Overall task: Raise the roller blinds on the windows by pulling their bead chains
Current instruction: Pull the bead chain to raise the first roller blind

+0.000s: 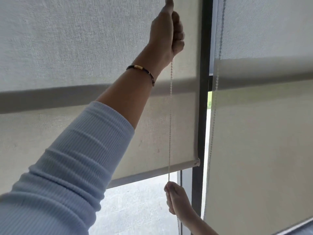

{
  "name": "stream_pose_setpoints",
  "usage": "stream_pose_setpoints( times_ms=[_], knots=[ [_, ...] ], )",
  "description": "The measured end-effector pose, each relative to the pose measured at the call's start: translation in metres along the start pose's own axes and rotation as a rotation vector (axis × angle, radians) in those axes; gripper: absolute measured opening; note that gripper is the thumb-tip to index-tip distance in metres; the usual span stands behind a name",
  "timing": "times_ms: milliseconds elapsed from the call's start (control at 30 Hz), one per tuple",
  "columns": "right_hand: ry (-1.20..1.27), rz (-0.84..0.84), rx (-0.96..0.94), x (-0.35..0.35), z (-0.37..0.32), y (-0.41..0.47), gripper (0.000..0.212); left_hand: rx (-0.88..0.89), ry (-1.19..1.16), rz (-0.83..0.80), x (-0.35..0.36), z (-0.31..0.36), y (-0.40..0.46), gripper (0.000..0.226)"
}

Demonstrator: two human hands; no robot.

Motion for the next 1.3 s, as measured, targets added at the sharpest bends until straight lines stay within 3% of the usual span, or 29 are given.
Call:
stream_pose_setpoints(
  times_ms=[167,333,467,700,1000,1300],
  knots=[
    [-0.006,-0.054,0.011,-0.006,-0.009,0.008,0.040,0.059,-0.193,-0.068,0.013,-0.002,-0.021,0.043],
    [0.028,-0.167,-0.022,-0.007,-0.037,0.010,0.024,0.046,-0.282,-0.139,0.010,-0.019,-0.040,0.048],
    [0.255,-0.247,-0.150,-0.007,-0.089,0.007,0.052,-0.001,-0.289,-0.157,-0.010,-0.056,-0.055,0.054],
    [0.572,-0.417,-0.469,-0.015,-0.224,-0.002,0.051,-0.106,-0.302,-0.147,-0.061,-0.124,-0.088,0.054],
    [0.506,-0.348,-0.593,-0.006,-0.364,-0.010,0.046,-0.308,-0.139,-0.039,-0.083,-0.194,-0.152,0.055],
    [0.387,-0.183,-0.601,0.000,-0.400,-0.015,0.035,-0.452,-0.031,0.031,-0.126,-0.253,-0.203,0.066]
  ],
)
Point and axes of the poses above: each hand's wrist, its own y-axis towards the middle knuckle, its own x-axis out of the palm, z = x × y, the point moved 1 cm from there along y, towards the middle knuckle, and after that the axes turned 7 degrees about z, right-handed, at the moved point
